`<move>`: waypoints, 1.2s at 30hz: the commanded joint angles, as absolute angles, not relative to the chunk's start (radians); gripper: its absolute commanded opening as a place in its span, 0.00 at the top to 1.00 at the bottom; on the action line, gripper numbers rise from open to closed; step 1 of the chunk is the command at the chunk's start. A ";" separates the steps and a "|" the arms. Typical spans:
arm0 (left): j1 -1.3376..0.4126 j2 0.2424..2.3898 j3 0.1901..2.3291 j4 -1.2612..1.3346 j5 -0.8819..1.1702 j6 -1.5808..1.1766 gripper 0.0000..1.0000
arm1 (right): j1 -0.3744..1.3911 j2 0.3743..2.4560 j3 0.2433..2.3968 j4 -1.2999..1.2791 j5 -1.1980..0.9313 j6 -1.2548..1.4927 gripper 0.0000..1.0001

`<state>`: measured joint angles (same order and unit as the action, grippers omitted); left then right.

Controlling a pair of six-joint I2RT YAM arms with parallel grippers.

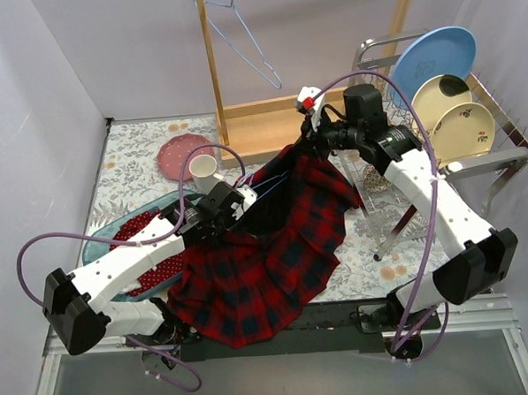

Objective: Place the skirt on the hanger

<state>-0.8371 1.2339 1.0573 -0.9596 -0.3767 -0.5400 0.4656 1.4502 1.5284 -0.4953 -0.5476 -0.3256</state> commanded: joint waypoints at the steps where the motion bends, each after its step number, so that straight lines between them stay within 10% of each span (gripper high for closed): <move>1: -0.802 1.192 1.121 -1.085 -0.398 -0.586 1.00 | 0.443 1.316 1.513 -0.406 -0.719 -0.391 0.99; 12: -0.759 1.049 1.169 -1.002 -0.365 -0.618 1.00 | 0.555 1.239 1.324 -0.926 -0.878 -0.870 0.99; 20: -0.759 0.936 1.190 -0.841 -0.166 -0.585 1.00 | 0.894 1.253 1.043 -0.766 -0.672 -0.809 0.99; 27: -0.759 0.839 1.131 -0.833 -0.020 -0.523 1.00 | 0.856 1.266 1.216 -0.805 -0.604 -0.776 0.47; 36: -0.759 0.770 1.057 -0.827 0.077 -0.447 1.00 | 0.589 1.226 1.475 -0.903 -0.650 -0.821 0.31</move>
